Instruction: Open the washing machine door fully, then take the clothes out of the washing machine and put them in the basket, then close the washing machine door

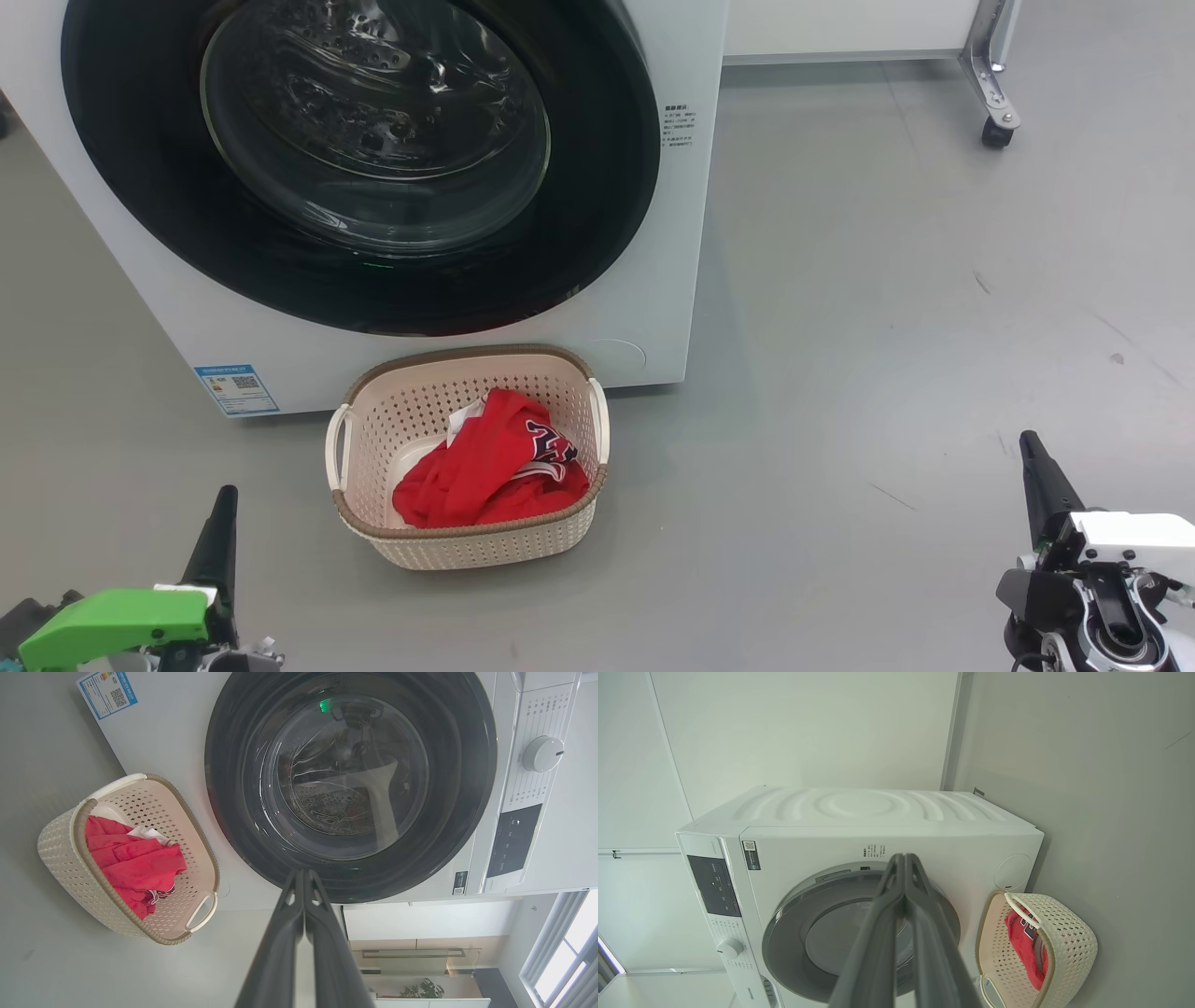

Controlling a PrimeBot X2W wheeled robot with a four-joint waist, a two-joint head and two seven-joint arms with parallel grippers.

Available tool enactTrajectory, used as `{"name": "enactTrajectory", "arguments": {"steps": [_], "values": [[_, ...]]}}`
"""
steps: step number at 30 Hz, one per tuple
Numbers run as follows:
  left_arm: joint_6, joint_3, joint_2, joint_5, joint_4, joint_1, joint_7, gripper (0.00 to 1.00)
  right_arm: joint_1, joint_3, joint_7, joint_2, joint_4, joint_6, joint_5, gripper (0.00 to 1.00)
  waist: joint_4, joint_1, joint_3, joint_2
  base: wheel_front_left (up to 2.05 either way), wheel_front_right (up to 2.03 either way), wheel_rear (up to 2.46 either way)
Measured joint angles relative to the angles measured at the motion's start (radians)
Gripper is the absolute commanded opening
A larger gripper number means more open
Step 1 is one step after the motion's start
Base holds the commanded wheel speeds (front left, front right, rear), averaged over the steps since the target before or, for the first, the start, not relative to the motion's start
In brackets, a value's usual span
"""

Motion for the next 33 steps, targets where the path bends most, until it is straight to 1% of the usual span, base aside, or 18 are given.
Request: {"name": "enactTrajectory", "arguments": {"steps": [2,33], "values": [[0.0,0.0,0.0,0.0,0.001,0.0,0.0,0.0,0.0,0.0,0.0,0.0,0.001,0.005,0.0,0.0,0.0,0.0,0.0,0.0,0.0,0.0,0.0],[0.0,0.005,-0.001,0.0,0.007,-0.002,0.002,0.0,0.0,-0.003,0.003,0.001,0.004,0.005,0.0,0.0,0.0,0.0,0.0,0.0,0.0,0.0,0.0]]}}
